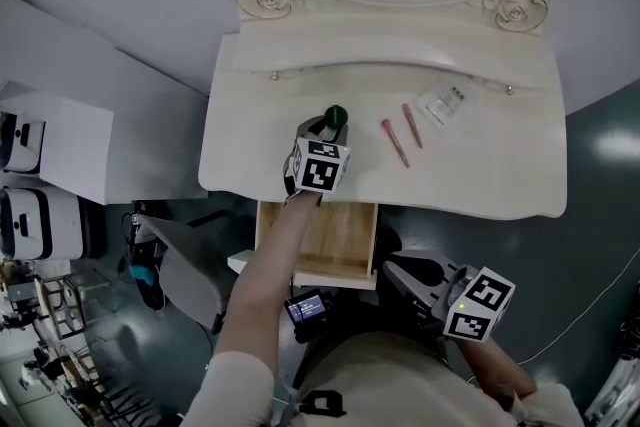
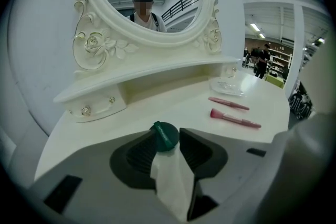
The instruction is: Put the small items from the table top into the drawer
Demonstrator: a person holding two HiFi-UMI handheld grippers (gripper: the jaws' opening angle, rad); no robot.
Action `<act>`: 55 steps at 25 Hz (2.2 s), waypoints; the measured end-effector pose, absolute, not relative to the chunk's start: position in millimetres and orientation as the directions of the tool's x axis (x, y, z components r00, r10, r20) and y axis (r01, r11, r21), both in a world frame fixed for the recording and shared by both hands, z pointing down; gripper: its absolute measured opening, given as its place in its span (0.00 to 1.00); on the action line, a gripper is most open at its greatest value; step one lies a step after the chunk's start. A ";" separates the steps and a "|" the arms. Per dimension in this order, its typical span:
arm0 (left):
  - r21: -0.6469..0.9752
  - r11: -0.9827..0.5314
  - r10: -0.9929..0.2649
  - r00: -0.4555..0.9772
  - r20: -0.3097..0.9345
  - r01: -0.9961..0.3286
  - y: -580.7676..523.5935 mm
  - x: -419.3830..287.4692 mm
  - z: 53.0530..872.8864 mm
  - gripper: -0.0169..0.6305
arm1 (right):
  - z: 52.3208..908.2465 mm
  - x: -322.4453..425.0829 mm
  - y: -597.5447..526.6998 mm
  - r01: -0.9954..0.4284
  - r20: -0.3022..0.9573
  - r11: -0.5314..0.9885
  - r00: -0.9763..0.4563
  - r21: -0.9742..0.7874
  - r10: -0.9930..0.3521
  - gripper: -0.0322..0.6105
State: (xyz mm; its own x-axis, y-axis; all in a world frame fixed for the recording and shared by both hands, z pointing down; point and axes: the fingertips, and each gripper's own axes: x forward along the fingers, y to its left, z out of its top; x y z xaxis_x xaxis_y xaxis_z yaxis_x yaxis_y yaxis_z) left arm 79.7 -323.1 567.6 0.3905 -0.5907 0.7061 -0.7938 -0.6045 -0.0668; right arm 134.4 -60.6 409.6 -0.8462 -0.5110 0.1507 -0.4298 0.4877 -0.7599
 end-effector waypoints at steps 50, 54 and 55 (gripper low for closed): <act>0.067 -0.594 -0.544 0.461 0.701 -0.802 -313.2 51.2 561.3 0.11 | 415.0 117.2 -58.6 -0.517 0.214 0.441 -0.792 -0.734 -0.572 0.09; 0.062 -0.587 -0.554 0.456 0.696 -0.807 -308.9 42.9 555.6 0.11 | 412.4 110.3 -53.6 -0.525 0.220 0.440 -0.788 -0.729 -0.576 0.09; 0.060 -0.588 -0.556 0.457 0.694 -0.807 -307.6 41.3 554.2 0.11 | 411.3 109.0 -52.4 -0.529 0.220 0.439 -0.784 -0.726 -0.580 0.09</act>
